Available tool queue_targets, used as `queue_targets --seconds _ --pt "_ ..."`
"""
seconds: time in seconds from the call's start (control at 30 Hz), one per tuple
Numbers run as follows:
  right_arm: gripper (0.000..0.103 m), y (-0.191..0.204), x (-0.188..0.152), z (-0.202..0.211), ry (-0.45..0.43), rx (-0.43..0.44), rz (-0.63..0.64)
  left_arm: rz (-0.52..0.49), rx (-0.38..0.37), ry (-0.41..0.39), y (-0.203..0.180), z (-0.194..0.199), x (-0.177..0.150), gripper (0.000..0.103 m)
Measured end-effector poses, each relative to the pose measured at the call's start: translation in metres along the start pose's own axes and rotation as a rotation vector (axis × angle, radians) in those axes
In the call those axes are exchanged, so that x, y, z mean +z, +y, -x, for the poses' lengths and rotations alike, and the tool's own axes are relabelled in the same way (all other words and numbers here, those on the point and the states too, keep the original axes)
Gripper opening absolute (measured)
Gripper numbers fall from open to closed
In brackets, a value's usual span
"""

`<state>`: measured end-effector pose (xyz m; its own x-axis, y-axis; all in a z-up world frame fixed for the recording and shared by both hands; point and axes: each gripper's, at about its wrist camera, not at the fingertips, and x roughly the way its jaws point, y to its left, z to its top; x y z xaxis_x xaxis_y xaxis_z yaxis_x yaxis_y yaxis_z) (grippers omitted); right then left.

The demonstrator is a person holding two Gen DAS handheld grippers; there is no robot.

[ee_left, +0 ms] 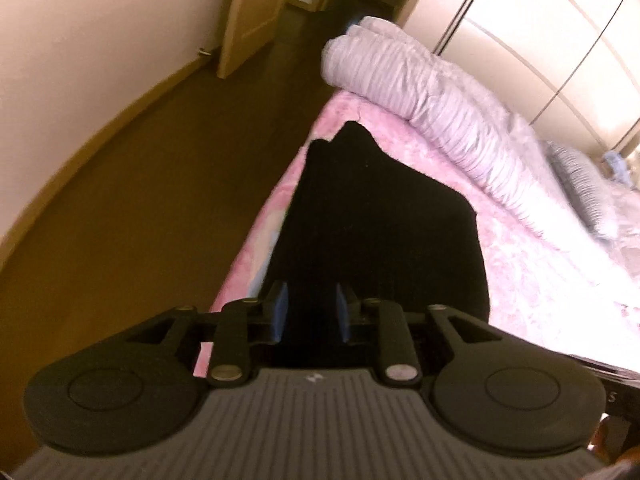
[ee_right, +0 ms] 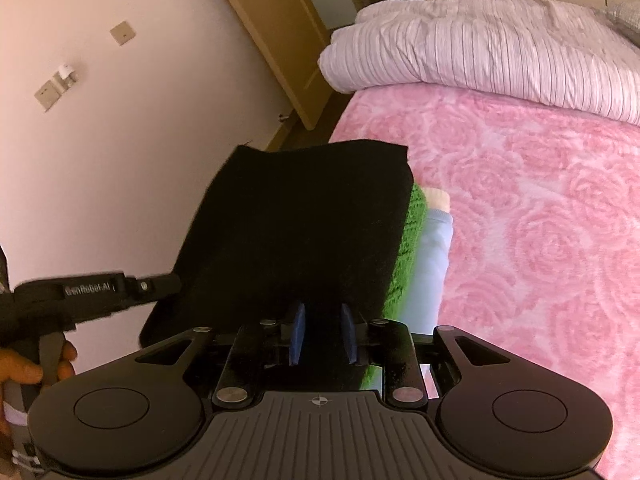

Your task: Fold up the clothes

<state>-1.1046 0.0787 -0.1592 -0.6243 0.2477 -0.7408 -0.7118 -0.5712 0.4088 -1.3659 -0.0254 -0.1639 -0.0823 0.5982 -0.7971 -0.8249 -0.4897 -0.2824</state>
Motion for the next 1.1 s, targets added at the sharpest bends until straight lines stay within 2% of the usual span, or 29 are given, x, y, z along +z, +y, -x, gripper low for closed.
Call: queue_targets --seconds 0.13,0.23,0.47,0.63,0.9,1.1 --pt "0.033 0.008 -0.01 0.029 0.032 -0.03 0.075 -0.027 0.097 0.008 -0.023 0.038 -0.014 0.024" --pt "0.037 0.01 -0.023 0.049 0.051 -0.057 0.106 -0.043 0.155 0.014 -0.044 0.068 -0.032 0.033" --pt "0.043 0.01 -0.04 0.103 0.05 -0.055 0.175 -0.007 0.255 0.011 -0.092 0.128 -0.08 0.034" --pt "0.045 0.008 -0.049 0.145 0.026 -0.021 0.261 0.006 0.305 -0.024 -0.13 0.16 -0.108 0.04" --pt "0.045 -0.01 -0.066 0.199 -0.029 0.053 0.402 0.046 0.358 -0.13 -0.199 0.196 -0.148 0.043" --pt "0.045 -0.035 -0.075 0.242 -0.093 0.049 0.514 0.081 0.401 -0.212 -0.253 0.222 -0.177 0.044"
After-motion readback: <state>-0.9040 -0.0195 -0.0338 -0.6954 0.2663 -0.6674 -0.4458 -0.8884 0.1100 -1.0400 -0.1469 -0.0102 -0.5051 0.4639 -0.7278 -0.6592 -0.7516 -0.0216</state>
